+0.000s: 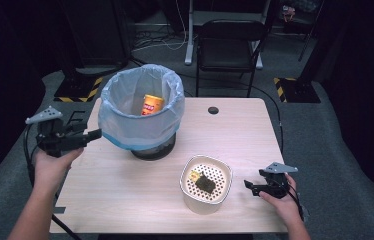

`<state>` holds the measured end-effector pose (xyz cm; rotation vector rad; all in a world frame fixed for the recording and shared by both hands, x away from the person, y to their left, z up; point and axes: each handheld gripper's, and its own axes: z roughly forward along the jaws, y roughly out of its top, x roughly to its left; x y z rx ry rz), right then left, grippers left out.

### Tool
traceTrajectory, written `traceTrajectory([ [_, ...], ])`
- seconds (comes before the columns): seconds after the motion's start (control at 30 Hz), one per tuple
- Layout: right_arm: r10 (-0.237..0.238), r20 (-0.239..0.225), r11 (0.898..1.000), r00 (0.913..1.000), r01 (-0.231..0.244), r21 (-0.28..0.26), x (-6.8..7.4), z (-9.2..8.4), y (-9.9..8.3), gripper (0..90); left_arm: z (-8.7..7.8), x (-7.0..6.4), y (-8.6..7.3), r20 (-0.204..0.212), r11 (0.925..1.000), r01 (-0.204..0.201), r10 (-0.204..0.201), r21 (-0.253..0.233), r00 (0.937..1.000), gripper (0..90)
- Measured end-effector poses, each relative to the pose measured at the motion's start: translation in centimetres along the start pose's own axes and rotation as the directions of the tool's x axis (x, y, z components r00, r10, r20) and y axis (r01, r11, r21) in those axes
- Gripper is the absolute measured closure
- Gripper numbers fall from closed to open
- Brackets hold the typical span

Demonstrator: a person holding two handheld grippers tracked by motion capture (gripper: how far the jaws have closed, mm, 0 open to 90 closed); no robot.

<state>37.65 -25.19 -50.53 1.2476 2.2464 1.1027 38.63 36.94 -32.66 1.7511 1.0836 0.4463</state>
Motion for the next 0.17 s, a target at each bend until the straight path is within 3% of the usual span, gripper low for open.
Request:
traceTrajectory([
  [0.13, -0.002, 0.009, 1.000, 1.0000, 0.002, 0.005, -0.1, 0.0, -0.1, 19.9, 0.7, 0.8, -3.3, -0.016, 0.9996, -0.023, 0.023, 0.017, 0.9996, 23.9],
  [0.17, 0.005, 0.015, 1.000, 0.9999, -0.005, 0.002, -0.1, 0.1, -0.1, 19.8, 0.7, 0.8, -3.3, -0.016, 0.9996, -0.023, 0.023, 0.017, 0.9996, 23.7],
])
